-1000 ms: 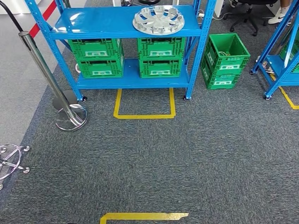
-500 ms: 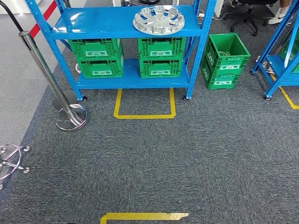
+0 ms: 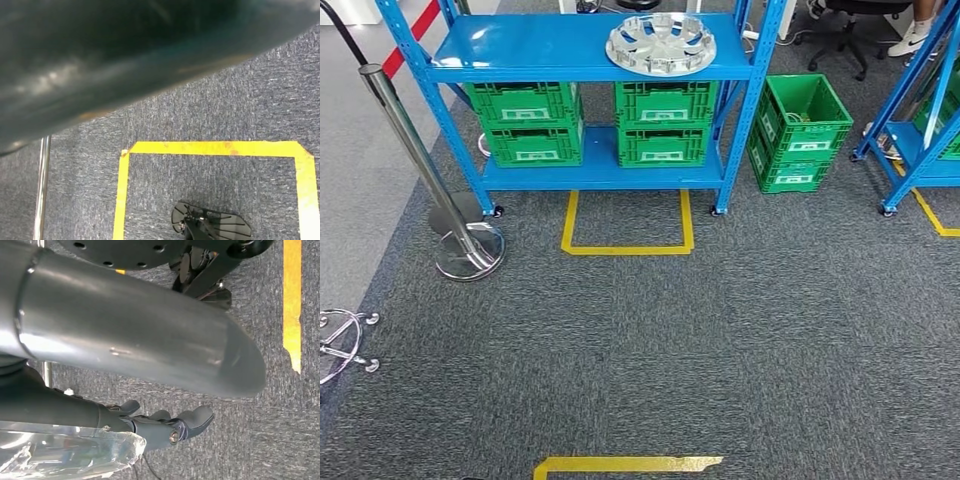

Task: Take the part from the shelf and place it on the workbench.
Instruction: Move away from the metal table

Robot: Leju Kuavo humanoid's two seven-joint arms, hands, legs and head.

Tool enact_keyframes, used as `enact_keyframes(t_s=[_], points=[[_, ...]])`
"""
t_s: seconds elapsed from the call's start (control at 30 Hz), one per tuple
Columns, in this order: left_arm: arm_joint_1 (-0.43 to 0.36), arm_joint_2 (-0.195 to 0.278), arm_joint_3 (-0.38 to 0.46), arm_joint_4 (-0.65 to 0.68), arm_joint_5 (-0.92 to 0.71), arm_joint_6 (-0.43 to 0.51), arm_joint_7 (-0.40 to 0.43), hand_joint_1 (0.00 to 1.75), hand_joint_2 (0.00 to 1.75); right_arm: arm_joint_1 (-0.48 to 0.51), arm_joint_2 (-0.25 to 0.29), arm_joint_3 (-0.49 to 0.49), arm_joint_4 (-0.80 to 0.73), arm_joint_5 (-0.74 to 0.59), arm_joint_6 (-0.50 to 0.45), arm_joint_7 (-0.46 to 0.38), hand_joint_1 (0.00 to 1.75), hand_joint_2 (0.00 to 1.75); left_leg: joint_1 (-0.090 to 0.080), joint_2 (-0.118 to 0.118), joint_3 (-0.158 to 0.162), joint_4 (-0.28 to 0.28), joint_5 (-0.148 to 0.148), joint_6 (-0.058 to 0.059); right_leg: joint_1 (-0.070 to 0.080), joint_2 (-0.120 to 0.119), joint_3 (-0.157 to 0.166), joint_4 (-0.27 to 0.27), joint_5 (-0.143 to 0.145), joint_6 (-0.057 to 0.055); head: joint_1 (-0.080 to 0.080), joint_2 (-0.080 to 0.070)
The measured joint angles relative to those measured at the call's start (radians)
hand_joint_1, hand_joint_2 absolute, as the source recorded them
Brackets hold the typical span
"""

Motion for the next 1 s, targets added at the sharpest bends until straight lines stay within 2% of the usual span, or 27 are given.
enact_keyframes(t_s=[0.07, 0.1, 0.2, 0.27, 0.3, 0.37, 0.4, 0.43, 0.47, 0.53, 0.57, 0.6, 0.63, 0.73, 0.77, 0.8, 0.83, 0.9, 0.93, 0.97, 1.0], points=[[-0.001, 0.000, 0.002, 0.000, 0.000, 0.001, -0.001, 0.00, 0.00, -0.003, 0.000, 0.000, -0.002, 0.001, 0.001, -0.002, 0.00, 0.00, -0.001, -0.001, 0.002, 0.006, -0.006, -0.010, -0.002, 0.004, 0.068, -0.134, 0.051, -0.005, 0.000, 0.000], [-0.002, 0.000, 0.003, 0.000, 0.000, 0.002, -0.001, 0.00, 0.00, -0.004, 0.001, -0.001, -0.003, 0.002, 0.002, -0.002, 0.00, 0.00, -0.002, -0.002, 0.002, 0.009, -0.009, -0.017, -0.001, 0.007, 0.088, -0.170, 0.060, -0.010, 0.000, 0.000], [-0.003, 0.000, 0.009, 0.000, -0.003, 0.006, -0.006, 0.00, 0.00, -0.002, 0.003, -0.002, -0.006, 0.008, 0.005, -0.003, 0.00, 0.00, -0.001, -0.003, -0.001, 0.014, -0.013, -0.032, 0.003, 0.006, 0.096, -0.178, 0.060, -0.030, -0.001, 0.000], [-0.004, 0.000, 0.013, 0.000, -0.009, 0.008, -0.011, 0.00, 0.00, 0.000, 0.004, -0.004, -0.010, 0.012, 0.006, -0.002, 0.00, 0.00, 0.001, 0.011, -0.013, 0.047, -0.037, -0.042, 0.002, 0.001, 0.098, -0.180, 0.061, -0.042, -0.003, 0.000], [-0.004, 0.000, 0.014, 0.000, -0.012, 0.008, -0.012, 0.00, 0.00, 0.001, 0.005, -0.005, -0.012, 0.013, 0.006, -0.002, 0.00, 0.00, 0.002, 0.022, -0.035, 0.093, -0.064, -0.047, 0.000, -0.003, 0.099, -0.181, 0.061, -0.047, -0.005, 0.000], [-0.006, -0.001, 0.016, 0.000, -0.018, 0.008, -0.013, 0.00, 0.00, 0.002, 0.007, -0.009, -0.015, 0.014, 0.006, -0.001, 0.00, 0.00, 0.003, 0.036, -0.105, 0.232, -0.128, -0.054, 0.001, -0.011, 0.100, -0.181, 0.057, -0.054, -0.007, 0.000], [-0.005, -0.001, 0.017, 0.000, -0.022, 0.008, -0.013, 0.00, 0.00, 0.002, 0.007, -0.012, -0.016, 0.015, 0.006, 0.000, 0.00, 0.00, 0.004, 0.038, -0.136, 0.291, -0.146, -0.056, 0.001, -0.015, 0.102, -0.181, 0.055, -0.055, -0.007, 0.000], [-0.003, -0.002, 0.017, 0.000, -0.026, 0.008, -0.013, 0.00, 0.00, 0.003, 0.007, -0.014, -0.017, 0.016, 0.006, 0.001, 0.00, 0.00, 0.005, 0.039, -0.153, 0.318, -0.144, -0.056, 0.002, -0.017, 0.104, -0.180, 0.053, -0.056, -0.007, 0.000], [-0.001, -0.003, 0.018, -0.001, -0.030, 0.008, -0.013, 0.00, 0.00, 0.003, 0.008, -0.017, -0.018, 0.018, 0.006, 0.001, 0.00, 0.00, 0.005, 0.040, -0.150, 0.305, -0.120, -0.054, 0.002, -0.018, 0.109, -0.180, 0.050, -0.055, -0.007, 0.000], [0.002, -0.003, 0.020, -0.004, -0.038, 0.008, -0.011, 0.00, 0.00, 0.003, 0.011, -0.020, -0.021, 0.024, 0.006, 0.002, 0.00, 0.00, 0.004, 0.043, -0.096, 0.182, -0.037, -0.046, 0.002, -0.019, 0.118, -0.181, 0.041, -0.051, -0.007, 0.000], [0.002, -0.004, 0.022, -0.006, -0.041, 0.006, -0.010, 0.00, 0.00, 0.002, 0.013, -0.022, -0.023, 0.027, 0.007, 0.002, 0.00, 0.00, 0.002, 0.046, -0.063, 0.114, -0.010, -0.041, 0.004, -0.019, 0.122, -0.180, 0.035, -0.047, -0.008, 0.000], [0.000, -0.005, 0.023, -0.008, -0.044, 0.005, -0.009, 0.00, 0.00, 0.002, 0.015, -0.023, -0.024, 0.030, 0.007, 0.001, 0.00, 0.00, 0.000, 0.048, -0.039, 0.066, 0.003, -0.036, 0.006, -0.020, 0.122, -0.179, 0.030, -0.042, -0.008, 0.000], [-0.001, -0.006, 0.025, -0.010, -0.047, 0.004, -0.009, 0.00, 0.00, 0.001, 0.016, -0.025, -0.025, 0.032, 0.008, 0.000, 0.00, 0.00, -0.002, 0.050, -0.028, 0.042, 0.001, -0.033, 0.007, -0.021, 0.121, -0.179, 0.026, -0.037, -0.007, 0.000], [0.002, -0.011, 0.028, -0.017, -0.053, 0.003, -0.009, 0.00, 0.00, 0.000, 0.021, -0.030, -0.032, 0.037, 0.009, 0.000, 0.00, 0.00, -0.002, 0.047, -0.021, 0.028, -0.009, -0.022, 0.008, -0.025, 0.129, -0.181, 0.018, -0.019, -0.007, 0.000], [0.004, -0.013, 0.030, -0.021, -0.054, 0.003, -0.009, 0.00, 0.00, 0.000, 0.022, -0.032, -0.036, 0.039, 0.010, 0.000, 0.00, 0.00, 0.000, 0.046, -0.017, 0.024, -0.010, -0.017, 0.007, -0.023, 0.123, -0.165, 0.006, -0.014, -0.006, 0.000], [0.005, -0.015, 0.032, -0.026, -0.057, 0.003, -0.008, 0.00, 0.00, -0.001, 0.022, -0.033, -0.039, 0.041, 0.011, 0.000, 0.00, 0.00, 0.003, 0.045, -0.013, 0.020, -0.010, -0.012, 0.007, -0.020, 0.105, -0.127, -0.015, -0.010, -0.004, 0.000], [0.006, -0.017, 0.034, -0.030, -0.059, 0.003, -0.008, 0.00, 0.00, 0.000, 0.023, -0.035, -0.042, 0.043, 0.013, 0.001, 0.00, 0.00, 0.003, 0.045, -0.010, 0.019, -0.013, -0.008, 0.007, -0.017, 0.071, -0.067, -0.042, -0.008, -0.003, 0.000], [0.007, -0.021, 0.039, -0.034, -0.066, 0.003, -0.008, 0.00, 0.00, 0.002, 0.024, -0.039, -0.046, 0.047, 0.020, 0.002, 0.00, 0.00, 0.001, 0.044, -0.004, 0.019, -0.021, -0.002, 0.008, -0.014, -0.015, 0.069, -0.087, -0.006, -0.002, 0.000], [0.008, -0.022, 0.042, -0.035, -0.069, 0.003, -0.008, 0.00, 0.00, 0.005, 0.024, -0.041, -0.048, 0.049, 0.023, 0.003, 0.00, 0.00, 0.000, 0.043, 0.003, 0.019, -0.027, 0.000, 0.008, -0.013, -0.045, 0.106, -0.085, -0.006, -0.002, 0.000], [0.009, -0.023, 0.044, -0.036, -0.071, 0.003, -0.008, 0.00, 0.00, 0.008, 0.024, -0.043, -0.050, 0.050, 0.025, 0.003, 0.00, 0.00, -0.001, 0.041, 0.011, 0.019, -0.033, 0.000, 0.008, -0.013, -0.057, 0.107, -0.062, -0.007, -0.001, 0.000], [0.011, -0.024, 0.047, -0.037, -0.072, 0.003, -0.008, 0.00, 0.00, 0.011, 0.024, -0.045, -0.052, 0.052, 0.027, 0.002, 0.00, 0.00, -0.001, 0.039, 0.021, 0.019, -0.040, -0.001, 0.008, -0.013, -0.052, 0.076, -0.025, -0.009, -0.002, 0.000]])
